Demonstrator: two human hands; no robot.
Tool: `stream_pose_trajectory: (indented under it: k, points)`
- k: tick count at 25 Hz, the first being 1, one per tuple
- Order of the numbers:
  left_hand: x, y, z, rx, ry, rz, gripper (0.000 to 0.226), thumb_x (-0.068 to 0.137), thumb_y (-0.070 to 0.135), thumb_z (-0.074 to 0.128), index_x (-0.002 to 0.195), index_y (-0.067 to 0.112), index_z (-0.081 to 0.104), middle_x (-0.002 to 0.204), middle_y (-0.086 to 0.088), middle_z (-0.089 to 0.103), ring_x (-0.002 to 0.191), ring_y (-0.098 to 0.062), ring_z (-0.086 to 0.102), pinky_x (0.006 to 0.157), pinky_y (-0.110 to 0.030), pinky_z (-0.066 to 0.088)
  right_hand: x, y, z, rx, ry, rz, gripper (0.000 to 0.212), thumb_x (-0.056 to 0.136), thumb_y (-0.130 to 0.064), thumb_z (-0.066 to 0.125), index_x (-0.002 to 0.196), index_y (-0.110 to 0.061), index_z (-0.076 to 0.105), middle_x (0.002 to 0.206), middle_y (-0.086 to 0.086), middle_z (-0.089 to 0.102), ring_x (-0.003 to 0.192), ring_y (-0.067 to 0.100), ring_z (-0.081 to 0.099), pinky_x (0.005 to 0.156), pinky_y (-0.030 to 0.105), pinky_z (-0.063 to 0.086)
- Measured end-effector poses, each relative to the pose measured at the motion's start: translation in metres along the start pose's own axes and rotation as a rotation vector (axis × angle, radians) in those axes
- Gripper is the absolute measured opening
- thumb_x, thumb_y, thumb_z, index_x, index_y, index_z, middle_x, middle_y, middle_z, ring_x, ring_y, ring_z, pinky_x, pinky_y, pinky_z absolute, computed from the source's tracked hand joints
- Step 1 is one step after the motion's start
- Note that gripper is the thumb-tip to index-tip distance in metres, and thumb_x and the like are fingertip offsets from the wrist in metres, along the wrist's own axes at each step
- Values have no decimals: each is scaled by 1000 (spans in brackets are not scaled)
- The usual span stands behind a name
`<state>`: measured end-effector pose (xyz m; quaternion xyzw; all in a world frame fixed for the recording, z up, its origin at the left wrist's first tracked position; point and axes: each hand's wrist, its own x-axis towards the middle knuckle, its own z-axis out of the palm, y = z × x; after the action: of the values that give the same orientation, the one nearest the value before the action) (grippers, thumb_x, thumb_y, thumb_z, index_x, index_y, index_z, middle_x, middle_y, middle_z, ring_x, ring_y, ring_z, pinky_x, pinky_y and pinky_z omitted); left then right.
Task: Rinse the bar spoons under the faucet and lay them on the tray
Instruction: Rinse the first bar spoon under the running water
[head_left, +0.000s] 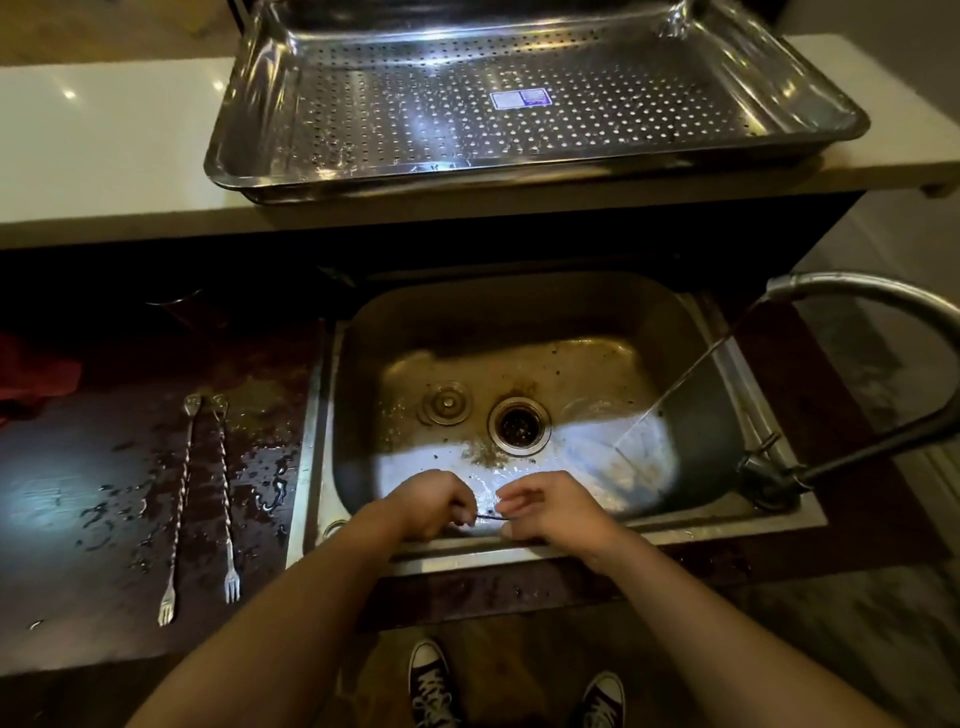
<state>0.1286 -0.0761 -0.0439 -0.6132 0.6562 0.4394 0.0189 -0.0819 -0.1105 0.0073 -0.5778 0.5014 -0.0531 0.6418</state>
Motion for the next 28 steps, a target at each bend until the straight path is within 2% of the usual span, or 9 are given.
stream_pose_trajectory:
  k: [3,7,10,12,17,20,24,26,28]
  points:
    - [-11,3,-13,-52,166,35,10,90,21,63,91,18,73,88,3,73,79,-7,62,74,-20,45,-4,-1,-4,370,31,9,51,73,21,72,118,-2,64,110,20,73,98,25,72,78,29,61]
    - [-27,16,-28,-68,383,132,12,92,26,60,95,22,71,89,5,71,81,-12,64,75,-32,51,-12,-9,-4,596,143,-108,42,78,14,72,116,1,64,103,19,76,99,30,73,85,31,59]
    - [-36,29,-34,-11,561,209,18,91,30,57,100,22,71,91,2,68,84,-17,61,72,-33,49,-18,-24,-9,702,228,-179,34,83,12,67,115,1,65,102,19,76,98,33,74,88,35,58]
    - [-40,35,-37,75,667,246,20,91,31,56,104,24,70,91,1,66,85,-19,59,70,-35,50,-25,-36,-12,749,268,-209,31,86,14,63,114,2,65,103,20,75,97,34,74,84,31,60]
    - [-50,53,-52,251,890,315,26,81,5,69,103,19,69,83,-3,59,75,-25,55,54,-34,47,-42,-59,-14,790,322,-274,32,84,15,63,113,1,66,102,20,76,93,32,74,81,29,61]
    - [-54,58,-63,373,964,336,33,77,1,69,103,20,68,83,-2,56,74,-25,51,56,-32,40,-48,-64,-12,744,358,-285,29,86,13,62,113,1,67,103,19,76,94,33,75,83,31,61]
    - [-56,59,-74,356,943,402,25,83,8,64,105,20,67,83,-2,56,76,-23,50,59,-35,41,-54,-71,-11,789,380,-338,32,79,5,71,110,-3,67,104,18,76,95,33,74,85,33,61]
    - [-54,62,-79,155,802,425,17,90,19,60,104,19,69,84,2,60,79,-18,54,65,-34,45,-53,-73,-16,813,366,-371,50,65,-8,78,113,-2,66,105,18,76,95,33,74,86,33,60]
    - [-49,71,-83,-129,607,362,20,93,28,55,100,20,71,80,8,62,76,-11,56,69,-31,46,-50,-74,-25,832,382,-373,51,65,-12,76,114,-2,65,104,19,76,94,32,75,83,31,61]
